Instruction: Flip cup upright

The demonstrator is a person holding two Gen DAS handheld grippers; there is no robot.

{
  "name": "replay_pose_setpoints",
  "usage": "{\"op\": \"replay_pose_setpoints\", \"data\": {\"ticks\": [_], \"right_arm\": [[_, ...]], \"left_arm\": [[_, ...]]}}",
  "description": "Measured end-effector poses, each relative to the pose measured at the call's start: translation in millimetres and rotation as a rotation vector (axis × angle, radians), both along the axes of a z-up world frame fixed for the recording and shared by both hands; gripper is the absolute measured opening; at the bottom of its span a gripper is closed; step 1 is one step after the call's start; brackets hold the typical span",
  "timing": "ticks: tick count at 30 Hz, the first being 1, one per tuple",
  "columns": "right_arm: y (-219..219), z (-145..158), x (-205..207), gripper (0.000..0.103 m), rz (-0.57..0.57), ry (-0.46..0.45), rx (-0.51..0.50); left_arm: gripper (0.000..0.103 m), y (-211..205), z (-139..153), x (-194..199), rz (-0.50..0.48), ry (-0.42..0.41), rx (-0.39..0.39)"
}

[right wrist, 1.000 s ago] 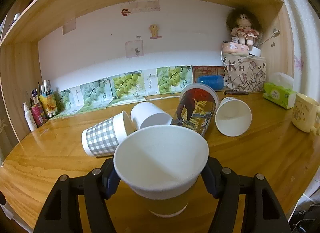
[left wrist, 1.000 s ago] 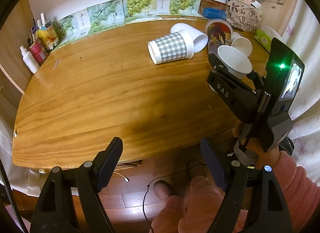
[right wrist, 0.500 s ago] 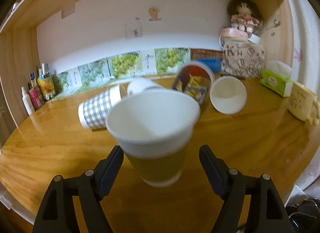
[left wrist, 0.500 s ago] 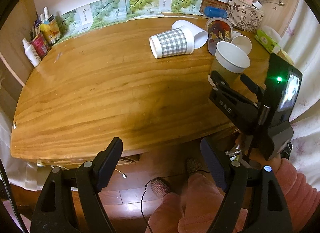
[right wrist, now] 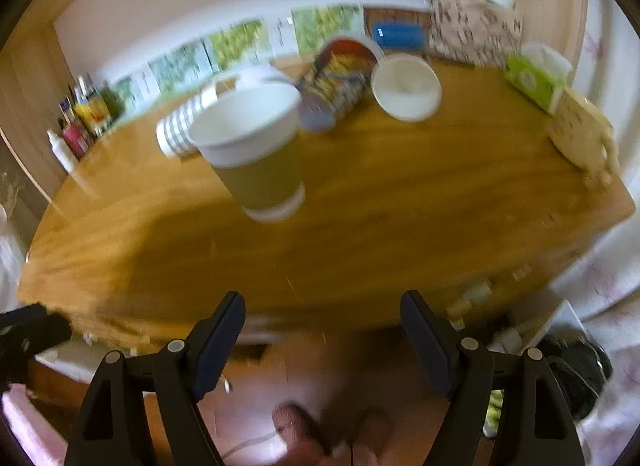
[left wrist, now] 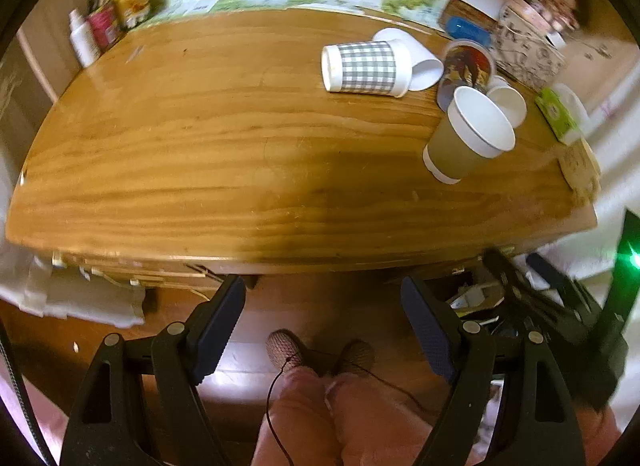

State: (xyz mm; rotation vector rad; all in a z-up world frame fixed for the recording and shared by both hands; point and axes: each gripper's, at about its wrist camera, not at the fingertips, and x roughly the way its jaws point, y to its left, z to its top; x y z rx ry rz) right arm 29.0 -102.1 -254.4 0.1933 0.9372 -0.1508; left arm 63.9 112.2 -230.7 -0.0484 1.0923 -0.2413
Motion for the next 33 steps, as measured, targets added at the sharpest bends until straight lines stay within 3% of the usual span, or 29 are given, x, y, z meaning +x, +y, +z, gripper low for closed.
{"op": "replay_pose_setpoints", "data": {"ticks": [5, 13, 17, 23, 31, 33], "right_arm": [[-14.1, 15.6, -14.0, 0.082, 0.027, 0.159, 0.041], [-33.0, 56.1, -28.7, 0.085, 0.123, 0.244, 0.029], [-48.2, 63.7, -28.8, 0.085, 0.136, 0.288, 0.112], [-61.1, 90.8, -31.7, 0.085, 0.138, 0.256, 0.127], [-67.1, 128.6, -36.6, 0.085, 0.152, 0.190, 0.125], [-68.5, 138.4, -39.2, 0.085, 0.136, 0.157, 0.113]], "left_arm": [[0.083, -18.7, 7.1, -7.4, 0.016, 0.012, 0.019], [0.083, -45.8, 31.8, -23.0, 0.058, 0.044, 0.056], [0.083, -54.1, 49.2, -27.5, 0.078, 0.034, 0.076], [0.083, -65.3, 79.6, -32.6, 0.101, -0.006, 0.101], [0.083, -79.2, 115.7, -38.2, 0.132, -0.102, 0.072], [0.083, -83.7, 122.9, -41.1, 0.149, -0.145, 0.096]]}}
